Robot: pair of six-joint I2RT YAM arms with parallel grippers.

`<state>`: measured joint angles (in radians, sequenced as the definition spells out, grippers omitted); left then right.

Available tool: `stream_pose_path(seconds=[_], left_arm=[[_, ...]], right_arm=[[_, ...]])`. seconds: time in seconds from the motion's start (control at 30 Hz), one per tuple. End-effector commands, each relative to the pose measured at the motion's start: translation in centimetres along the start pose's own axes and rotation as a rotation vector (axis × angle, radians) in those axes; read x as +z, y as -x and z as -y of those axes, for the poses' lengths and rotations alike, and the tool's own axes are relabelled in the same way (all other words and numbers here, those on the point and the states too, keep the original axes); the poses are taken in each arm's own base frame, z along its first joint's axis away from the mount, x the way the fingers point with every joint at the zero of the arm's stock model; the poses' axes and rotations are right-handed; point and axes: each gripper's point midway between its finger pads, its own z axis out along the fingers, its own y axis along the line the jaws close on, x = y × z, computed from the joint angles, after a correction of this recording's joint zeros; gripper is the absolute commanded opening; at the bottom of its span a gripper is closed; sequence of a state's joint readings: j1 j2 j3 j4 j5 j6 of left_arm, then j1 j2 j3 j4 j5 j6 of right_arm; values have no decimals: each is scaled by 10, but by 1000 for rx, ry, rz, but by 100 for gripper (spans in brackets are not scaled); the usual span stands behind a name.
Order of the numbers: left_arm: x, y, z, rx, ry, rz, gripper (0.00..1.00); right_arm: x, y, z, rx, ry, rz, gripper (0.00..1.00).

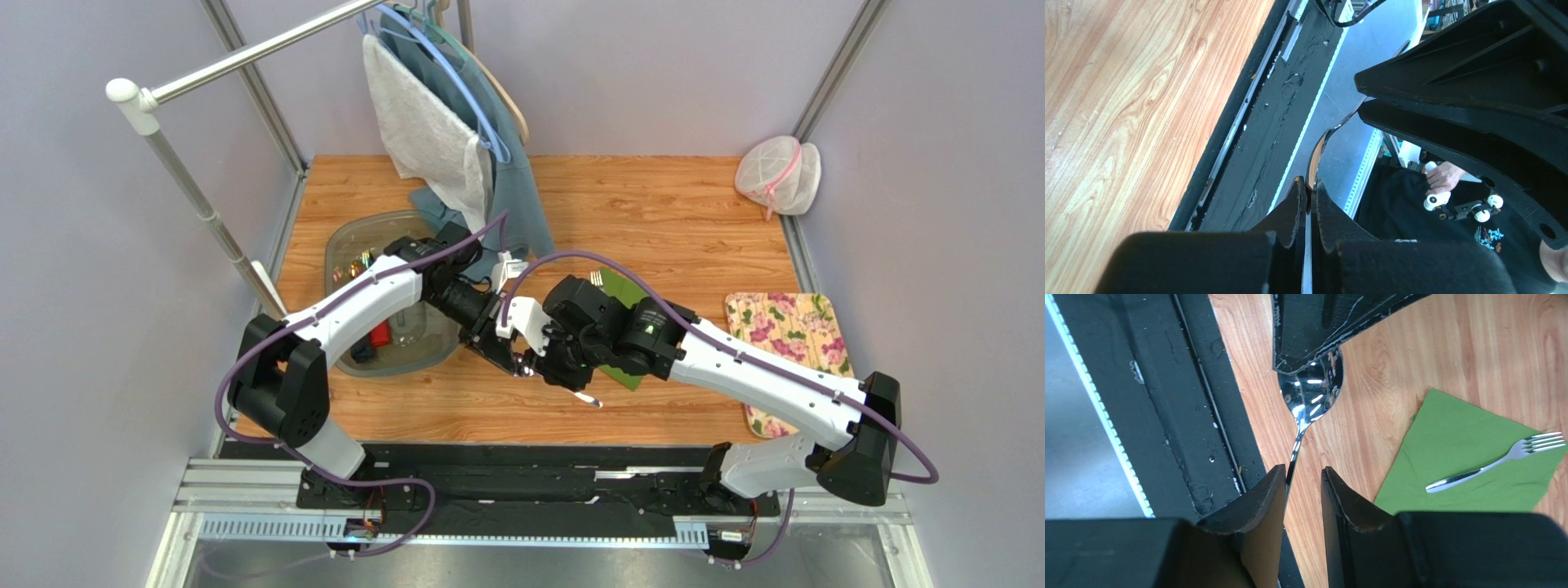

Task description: Place the utensils on the paper napkin and roll it up

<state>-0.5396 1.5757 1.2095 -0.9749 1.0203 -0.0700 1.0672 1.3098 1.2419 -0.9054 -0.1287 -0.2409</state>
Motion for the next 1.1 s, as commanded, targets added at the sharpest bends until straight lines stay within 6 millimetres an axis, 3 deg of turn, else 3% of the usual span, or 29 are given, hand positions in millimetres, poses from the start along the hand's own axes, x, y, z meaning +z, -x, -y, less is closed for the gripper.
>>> stream_pose_path(seconds=[0.0, 0.2, 0.27, 0.33, 0.43, 0.5, 0.53, 0.63, 0.77, 0.8, 0.83, 0.9, 0.93, 1.0, 1.03, 1.07], left_arm=[[-2, 4, 9, 7, -41, 17, 0], [-3, 5, 9, 8, -43, 19, 0], [-3, 4, 9, 10, -42, 22, 0], [-4, 4, 9, 12, -40, 23, 0], [-4, 5, 8, 25, -39, 31, 0], [-6, 7, 10, 47, -40, 49, 16], [-8, 7, 11, 61, -41, 57, 36], [-20, 12, 12, 111, -8, 114, 63], [-51, 24, 16, 188, 64, 262, 67], [-63, 28, 15, 197, 87, 317, 78], [-72, 36, 18, 235, 108, 372, 96], [-89, 33, 37, 346, 153, 458, 99], [-102, 34, 49, 436, 210, 530, 99], [-115, 33, 56, 511, 280, 613, 99], [-136, 37, 70, 591, 356, 737, 99], [-141, 36, 68, 606, 395, 784, 99]], right_arm=[[6, 10, 10, -40, -71, 20, 30], [13, 5, 4, -55, -46, -7, 28], [13, 4, 3, -58, -51, -7, 19], [13, 3, 7, -56, -69, -9, 1], [11, 4, 8, -57, -82, -7, 0], [10, 3, 11, -56, -95, -10, 0], [10, 1, 13, -55, -103, -13, 0], [4, -2, 24, -41, -169, -10, 0], [-1, -19, 54, 91, -234, 10, 0], [-2, -23, 62, 126, -256, 17, 0], [-8, -30, 77, 192, -291, 33, 0], [-9, -41, 94, 315, -335, 71, 0], [-19, -43, 118, 419, -399, 132, 0], [-20, -58, 136, 518, -452, 150, 0], [-25, -70, 154, 575, -506, 152, 0], [-26, -69, 165, 627, -544, 186, 0]])
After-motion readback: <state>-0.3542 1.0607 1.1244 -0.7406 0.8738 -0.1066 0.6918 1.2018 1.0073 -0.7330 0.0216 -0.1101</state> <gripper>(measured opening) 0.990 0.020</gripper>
